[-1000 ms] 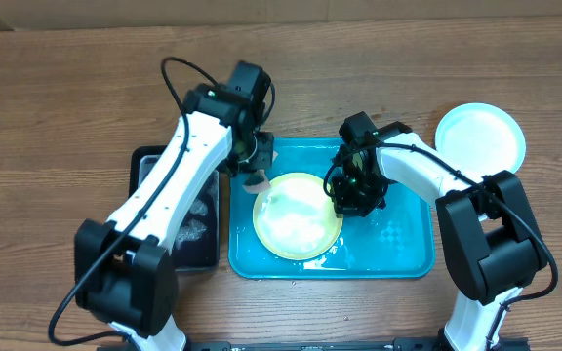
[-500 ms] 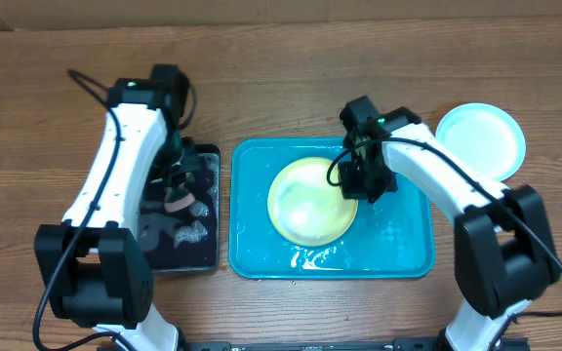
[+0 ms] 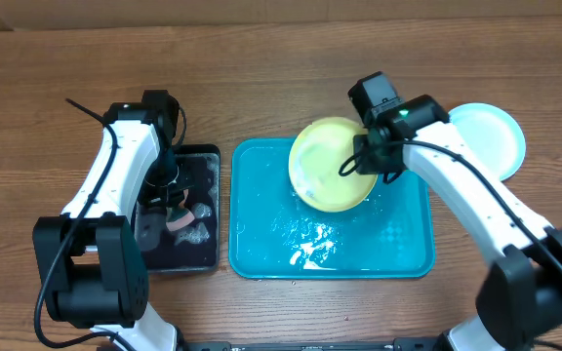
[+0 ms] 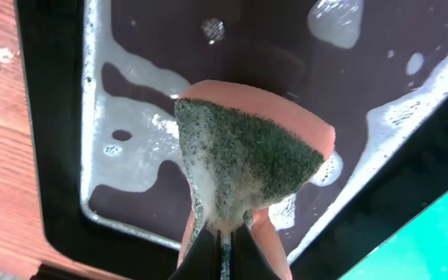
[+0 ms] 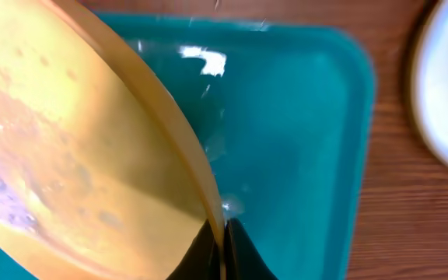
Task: Clean dirty plates on tray and stack at the side
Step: 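Lift and tilt the yellow plate upward with the right gripper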
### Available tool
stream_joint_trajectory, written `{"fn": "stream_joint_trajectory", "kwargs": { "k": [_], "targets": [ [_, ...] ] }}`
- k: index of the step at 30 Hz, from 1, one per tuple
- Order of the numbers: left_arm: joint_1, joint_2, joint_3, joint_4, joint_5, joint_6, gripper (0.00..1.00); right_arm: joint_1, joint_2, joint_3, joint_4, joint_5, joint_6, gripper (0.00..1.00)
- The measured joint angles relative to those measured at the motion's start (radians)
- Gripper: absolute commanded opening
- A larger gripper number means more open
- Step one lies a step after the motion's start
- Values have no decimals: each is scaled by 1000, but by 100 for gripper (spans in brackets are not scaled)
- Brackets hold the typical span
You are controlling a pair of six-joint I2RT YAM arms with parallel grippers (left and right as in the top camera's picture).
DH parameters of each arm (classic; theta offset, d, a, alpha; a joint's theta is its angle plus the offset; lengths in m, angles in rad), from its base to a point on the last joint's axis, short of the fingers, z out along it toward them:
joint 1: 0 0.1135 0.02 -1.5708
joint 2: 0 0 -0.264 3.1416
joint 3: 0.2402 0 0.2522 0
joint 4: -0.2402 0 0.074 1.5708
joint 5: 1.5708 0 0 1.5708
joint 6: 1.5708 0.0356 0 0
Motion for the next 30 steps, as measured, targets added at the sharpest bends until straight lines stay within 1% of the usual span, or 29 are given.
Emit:
{"fn": "stream_joint_trajectory", "kwargs": {
  "k": [6,12,16,23,30],
  "targets": [
    [0,0,0,23,11,13,4,5,-95,26,-2,61,-12,4],
    [0,0,0,34,13,19,4,63,-142,30,-56,179,-90,4],
    [0,0,0,44,16,19,4,139,-143,31,-115,306,-131,4],
    [0,0,0,49,20,19,4,267,-143,31,-203,508,-156,4],
    [0,0,0,49,20,19,4,371,-143,31,-277,629,-160,4]
  ]
}}
